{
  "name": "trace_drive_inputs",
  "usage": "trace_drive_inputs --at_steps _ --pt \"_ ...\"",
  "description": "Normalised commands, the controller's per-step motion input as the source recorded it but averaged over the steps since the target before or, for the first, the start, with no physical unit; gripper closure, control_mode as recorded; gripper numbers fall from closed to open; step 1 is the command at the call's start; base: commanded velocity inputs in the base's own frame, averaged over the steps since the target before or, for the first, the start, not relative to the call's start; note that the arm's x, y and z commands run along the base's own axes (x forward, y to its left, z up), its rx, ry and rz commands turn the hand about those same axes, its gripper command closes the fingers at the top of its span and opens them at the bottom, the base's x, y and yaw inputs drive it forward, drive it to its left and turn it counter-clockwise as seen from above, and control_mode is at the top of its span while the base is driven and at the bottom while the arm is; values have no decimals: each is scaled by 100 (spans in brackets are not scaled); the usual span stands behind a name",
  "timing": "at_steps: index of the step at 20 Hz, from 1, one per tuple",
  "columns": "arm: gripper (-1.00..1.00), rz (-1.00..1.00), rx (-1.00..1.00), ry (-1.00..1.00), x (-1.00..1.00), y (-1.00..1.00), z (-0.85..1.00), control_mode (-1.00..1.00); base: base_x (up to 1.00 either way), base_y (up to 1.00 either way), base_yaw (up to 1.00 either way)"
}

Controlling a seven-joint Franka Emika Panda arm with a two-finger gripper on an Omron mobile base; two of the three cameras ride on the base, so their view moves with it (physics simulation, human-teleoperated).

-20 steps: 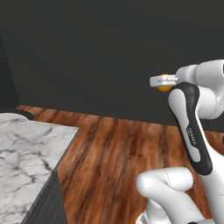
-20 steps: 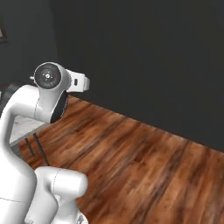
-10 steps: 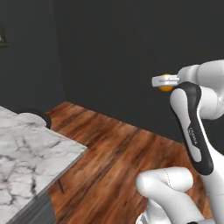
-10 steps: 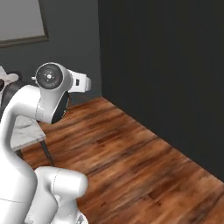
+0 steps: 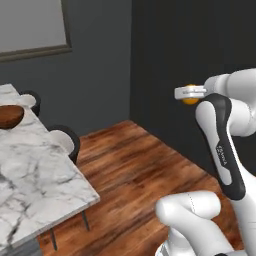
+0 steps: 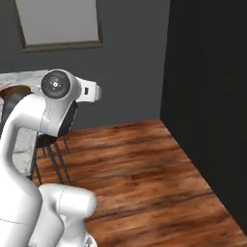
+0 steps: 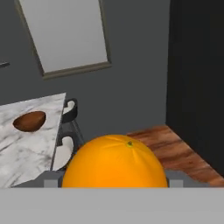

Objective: Retrieve the orange and pear from the fridge and place them into the bowl on the dining table.

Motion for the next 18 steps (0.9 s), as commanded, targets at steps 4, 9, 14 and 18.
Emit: trace_drive_inputs --at_steps 4,9,14,18 --pt "100 0 0 0 0 0 0 100 100 -37 62" --pt "100 0 0 0 0 0 0 100 100 -40 61" --pt "100 0 0 0 0 0 0 100 100 -47 61" --pt "100 0 0 0 0 0 0 100 100 -49 61"
